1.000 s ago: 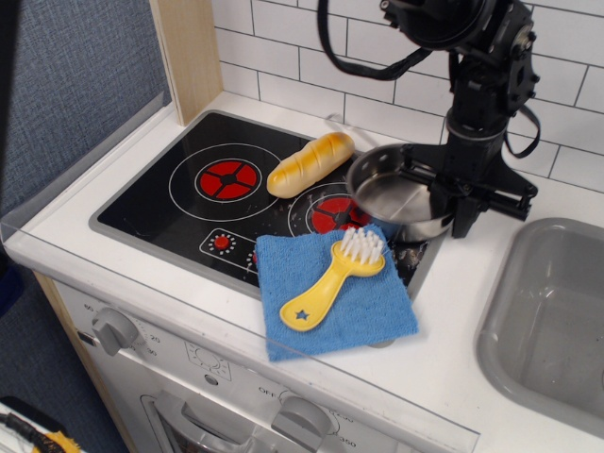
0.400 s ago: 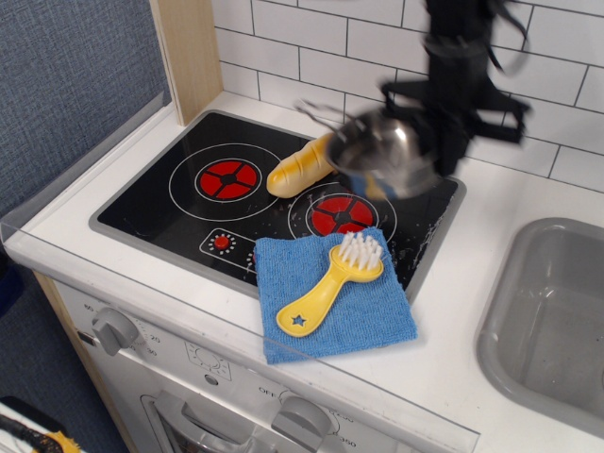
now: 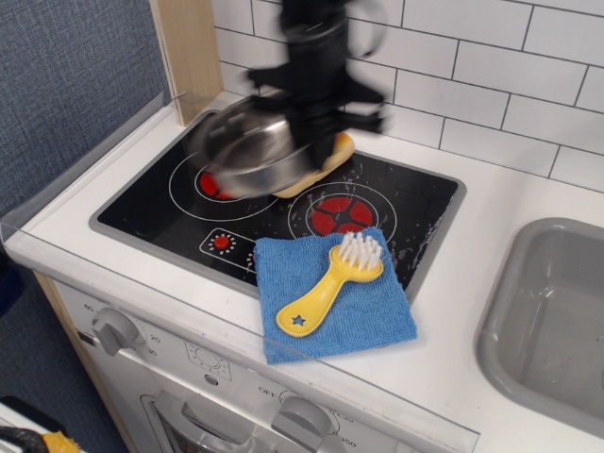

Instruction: Move the pan to the front left corner of the counter

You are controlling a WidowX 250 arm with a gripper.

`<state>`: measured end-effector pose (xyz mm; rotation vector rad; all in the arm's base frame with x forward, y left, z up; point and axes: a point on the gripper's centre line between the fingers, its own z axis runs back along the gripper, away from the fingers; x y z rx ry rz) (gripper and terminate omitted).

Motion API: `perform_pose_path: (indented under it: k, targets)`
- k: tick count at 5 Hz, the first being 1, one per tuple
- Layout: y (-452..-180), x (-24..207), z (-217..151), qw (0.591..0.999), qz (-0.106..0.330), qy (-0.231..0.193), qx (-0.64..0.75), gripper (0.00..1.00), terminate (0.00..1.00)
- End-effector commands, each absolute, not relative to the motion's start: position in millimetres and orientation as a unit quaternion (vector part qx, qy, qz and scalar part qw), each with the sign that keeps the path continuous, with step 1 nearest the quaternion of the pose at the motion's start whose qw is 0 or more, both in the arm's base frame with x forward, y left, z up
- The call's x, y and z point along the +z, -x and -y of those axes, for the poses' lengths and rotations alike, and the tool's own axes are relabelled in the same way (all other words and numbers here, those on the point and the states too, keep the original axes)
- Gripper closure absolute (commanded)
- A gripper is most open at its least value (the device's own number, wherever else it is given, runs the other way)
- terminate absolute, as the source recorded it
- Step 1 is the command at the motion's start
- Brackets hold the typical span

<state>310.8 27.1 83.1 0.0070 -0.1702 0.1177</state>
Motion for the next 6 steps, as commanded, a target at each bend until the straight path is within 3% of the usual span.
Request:
perform_pose_path:
  k: [1,3,6]
  targets:
    - [-293,65,-113,0.986,0.088,-0.032,0.135,1.00,0.00]
    - [-300,40,-134,0.987,0.058,-0.056,0.137,1.00,0.00]
    - [-276,35,-105,0.991,0.052,-0.072,0.100,1.00,0.00]
